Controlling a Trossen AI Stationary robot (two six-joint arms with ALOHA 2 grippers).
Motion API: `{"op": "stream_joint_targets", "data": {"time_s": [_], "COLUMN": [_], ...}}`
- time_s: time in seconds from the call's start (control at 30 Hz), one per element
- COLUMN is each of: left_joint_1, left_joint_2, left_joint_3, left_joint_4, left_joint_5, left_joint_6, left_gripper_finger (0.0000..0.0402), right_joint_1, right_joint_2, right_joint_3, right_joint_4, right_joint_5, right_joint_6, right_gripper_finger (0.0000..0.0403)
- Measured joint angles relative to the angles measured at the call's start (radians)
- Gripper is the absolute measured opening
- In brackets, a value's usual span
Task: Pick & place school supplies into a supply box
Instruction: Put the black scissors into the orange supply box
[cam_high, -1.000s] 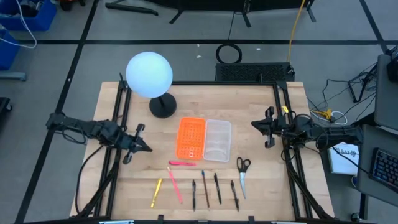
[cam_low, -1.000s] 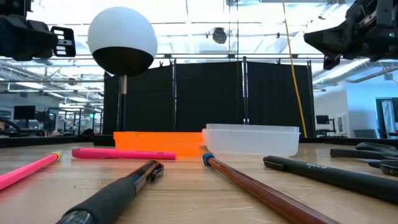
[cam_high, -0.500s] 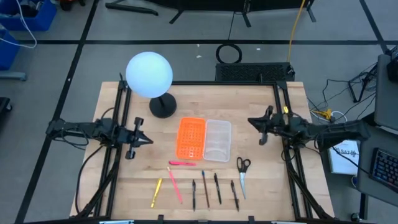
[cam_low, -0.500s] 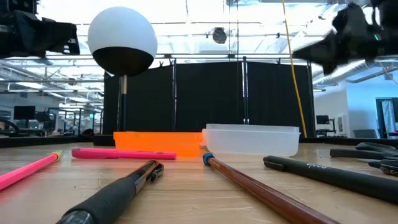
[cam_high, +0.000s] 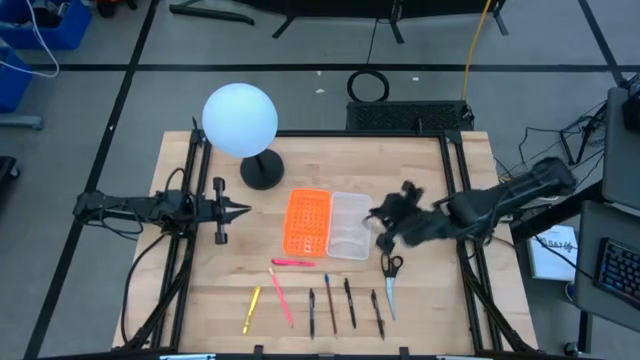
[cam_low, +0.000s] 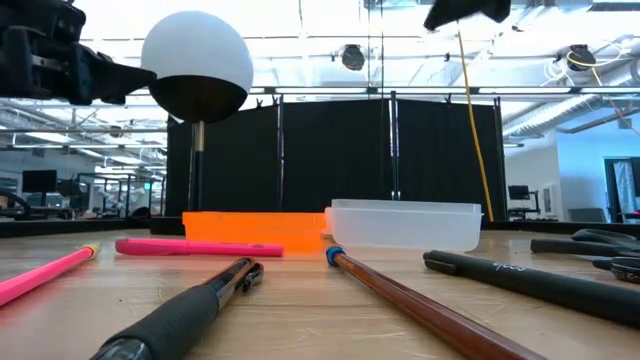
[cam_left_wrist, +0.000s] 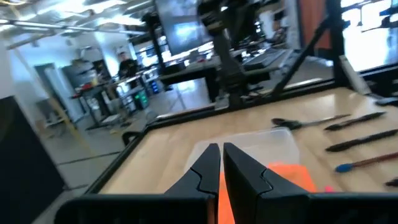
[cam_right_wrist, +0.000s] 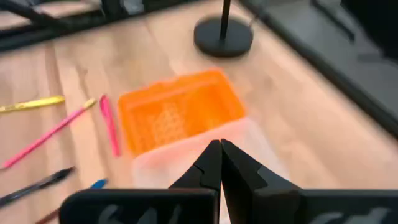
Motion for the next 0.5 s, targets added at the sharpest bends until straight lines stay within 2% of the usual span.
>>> {"op": "stream_joint_targets", "data": {"time_s": [0.13, 0.27, 0.33, 0.5], "left_joint_1": [0.0, 0.0, 0.0, 0.0], "left_joint_2": [0.0, 0.0, 0.0, 0.0], "left_joint_3": [0.0, 0.0, 0.0, 0.0], "left_joint_4": [0.004, 0.004, 0.023, 0.058], "left_joint_5": [-0.053, -0.057, -0.05, -0.049], "left_joint_6": [0.003, -0.07, -0.082, -0.052], "left_gripper_finger": [0.003, 0.003, 0.0031, 0.0031], "right_joint_1": [0.045, 0.088, 0.106, 0.155], "right_joint_2": [0.186, 0.314, 0.359, 0.442], "right_joint_3": [0.257, 0.428, 0.48, 0.487], "right_joint_4": [-0.274, -0.453, -0.529, -0.69], "right_joint_5": [-0.095, -0.219, -0.283, -0.312], "right_joint_6": [0.26, 0.547, 0.702, 1.031], "right_gripper_finger": [0.0, 0.0, 0.0, 0.0]}}
